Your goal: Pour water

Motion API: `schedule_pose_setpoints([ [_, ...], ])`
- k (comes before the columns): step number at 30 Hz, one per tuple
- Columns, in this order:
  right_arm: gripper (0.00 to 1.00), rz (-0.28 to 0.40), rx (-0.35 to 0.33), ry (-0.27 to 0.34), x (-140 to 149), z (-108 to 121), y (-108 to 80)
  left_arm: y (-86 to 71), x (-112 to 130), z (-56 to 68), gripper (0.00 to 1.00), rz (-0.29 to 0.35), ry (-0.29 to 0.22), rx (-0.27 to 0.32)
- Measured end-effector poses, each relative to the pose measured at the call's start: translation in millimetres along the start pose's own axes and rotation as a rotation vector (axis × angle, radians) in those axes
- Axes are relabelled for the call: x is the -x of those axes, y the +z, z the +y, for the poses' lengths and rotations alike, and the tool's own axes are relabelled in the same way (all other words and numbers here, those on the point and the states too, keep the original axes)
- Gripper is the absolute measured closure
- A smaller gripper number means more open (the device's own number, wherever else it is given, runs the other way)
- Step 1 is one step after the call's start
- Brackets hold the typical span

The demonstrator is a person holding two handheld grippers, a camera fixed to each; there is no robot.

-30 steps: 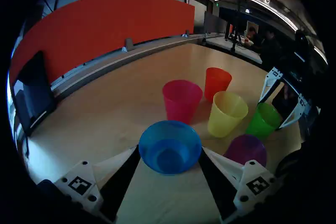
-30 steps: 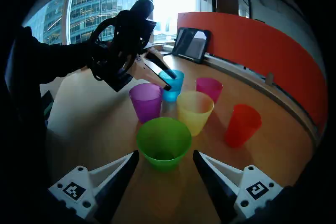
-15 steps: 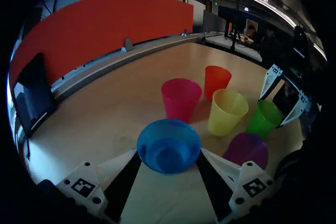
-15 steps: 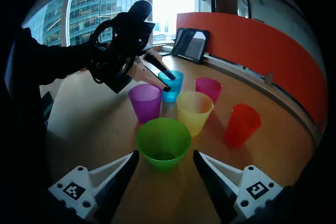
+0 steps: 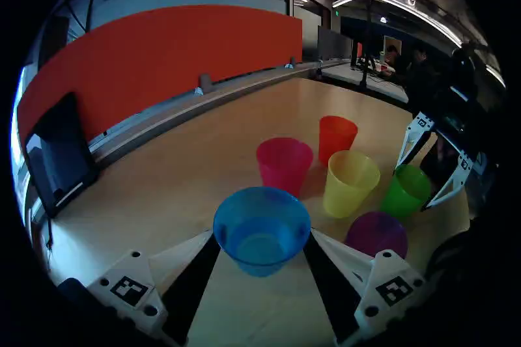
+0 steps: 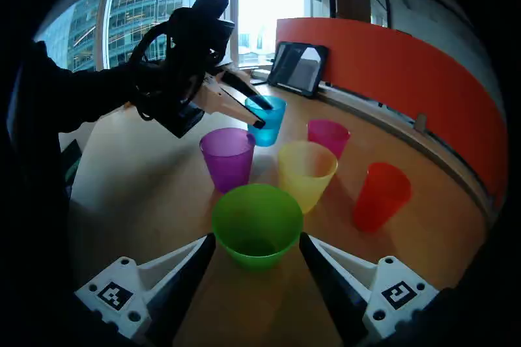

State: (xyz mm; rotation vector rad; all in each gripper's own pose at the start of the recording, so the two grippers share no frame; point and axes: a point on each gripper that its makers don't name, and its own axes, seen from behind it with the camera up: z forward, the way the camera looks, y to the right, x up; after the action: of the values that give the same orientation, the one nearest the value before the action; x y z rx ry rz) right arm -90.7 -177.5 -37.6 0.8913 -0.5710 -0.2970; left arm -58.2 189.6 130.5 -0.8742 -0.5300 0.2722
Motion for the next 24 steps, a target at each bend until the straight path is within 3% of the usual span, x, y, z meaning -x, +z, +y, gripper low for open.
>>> schedule_pose_setpoints([
  [12, 0.00, 0.000, 0.012, -0.014, -1.8, 2.2, 16.7, -37.2, -26.8, -8.2, 0.15, 0.099, -0.028, -0.043],
  [24, 0.05, 0.000, 0.024, -0.001, -4.7, 3.7, 20.2, -66.2, -35.7, -6.9, 0.15, 0.179, -0.045, -0.070],
])
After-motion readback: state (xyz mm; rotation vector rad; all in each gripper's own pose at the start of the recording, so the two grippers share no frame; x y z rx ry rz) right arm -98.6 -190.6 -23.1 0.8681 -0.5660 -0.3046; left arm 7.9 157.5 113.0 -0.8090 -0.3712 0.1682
